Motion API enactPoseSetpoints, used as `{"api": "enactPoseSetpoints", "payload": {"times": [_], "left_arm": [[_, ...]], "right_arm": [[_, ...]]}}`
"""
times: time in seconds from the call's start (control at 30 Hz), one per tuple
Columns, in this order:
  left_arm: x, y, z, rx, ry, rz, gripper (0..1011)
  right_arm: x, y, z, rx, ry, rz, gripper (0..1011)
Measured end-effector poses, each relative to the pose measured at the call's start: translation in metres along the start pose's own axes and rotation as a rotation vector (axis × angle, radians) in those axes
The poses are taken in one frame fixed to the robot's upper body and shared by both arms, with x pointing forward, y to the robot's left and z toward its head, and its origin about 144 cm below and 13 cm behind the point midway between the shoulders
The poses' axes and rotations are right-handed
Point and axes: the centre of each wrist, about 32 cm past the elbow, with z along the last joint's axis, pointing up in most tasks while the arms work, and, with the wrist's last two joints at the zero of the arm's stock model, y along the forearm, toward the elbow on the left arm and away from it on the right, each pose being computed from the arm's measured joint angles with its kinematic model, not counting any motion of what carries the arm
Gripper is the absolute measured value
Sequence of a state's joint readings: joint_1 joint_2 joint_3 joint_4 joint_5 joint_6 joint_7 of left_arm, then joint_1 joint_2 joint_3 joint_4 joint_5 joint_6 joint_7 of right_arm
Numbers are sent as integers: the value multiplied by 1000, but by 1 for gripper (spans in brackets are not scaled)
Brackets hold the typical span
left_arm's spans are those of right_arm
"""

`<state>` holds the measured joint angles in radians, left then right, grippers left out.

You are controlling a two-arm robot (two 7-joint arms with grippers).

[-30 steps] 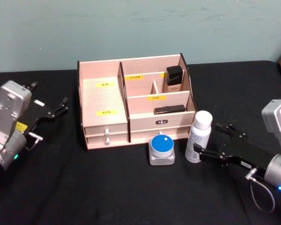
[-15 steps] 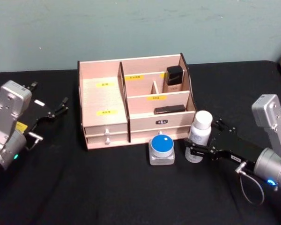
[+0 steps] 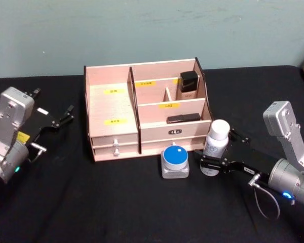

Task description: Pick up the facial cleanser and watermelon frost from the table and place them into the tiered storage box.

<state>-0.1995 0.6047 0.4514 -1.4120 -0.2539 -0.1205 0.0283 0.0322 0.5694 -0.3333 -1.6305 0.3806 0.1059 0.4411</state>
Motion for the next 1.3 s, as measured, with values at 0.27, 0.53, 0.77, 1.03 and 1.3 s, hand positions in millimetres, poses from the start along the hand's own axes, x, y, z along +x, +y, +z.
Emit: {"api": "enactPoseSetpoints", "payload": {"times": [0.27, 0.53, 0.77, 1.03, 1.3], "left_arm": [[0, 0, 0, 0, 0, 0, 1010], [0, 0, 0, 0, 0, 0, 1010], [0, 0, 0, 0, 0, 0, 1010], [0, 0, 0, 0, 0, 0, 1010], [0, 0, 0, 0, 0, 0, 1010]], "right_arm": [[0, 0, 0, 1, 0, -1, 1003], [0, -1, 0, 3, 1, -1, 886], [0, -1, 0, 4, 1, -1, 677], [0, -1, 0, 4, 2, -1, 611], [0, -1, 0, 5, 2, -1, 611]]}}
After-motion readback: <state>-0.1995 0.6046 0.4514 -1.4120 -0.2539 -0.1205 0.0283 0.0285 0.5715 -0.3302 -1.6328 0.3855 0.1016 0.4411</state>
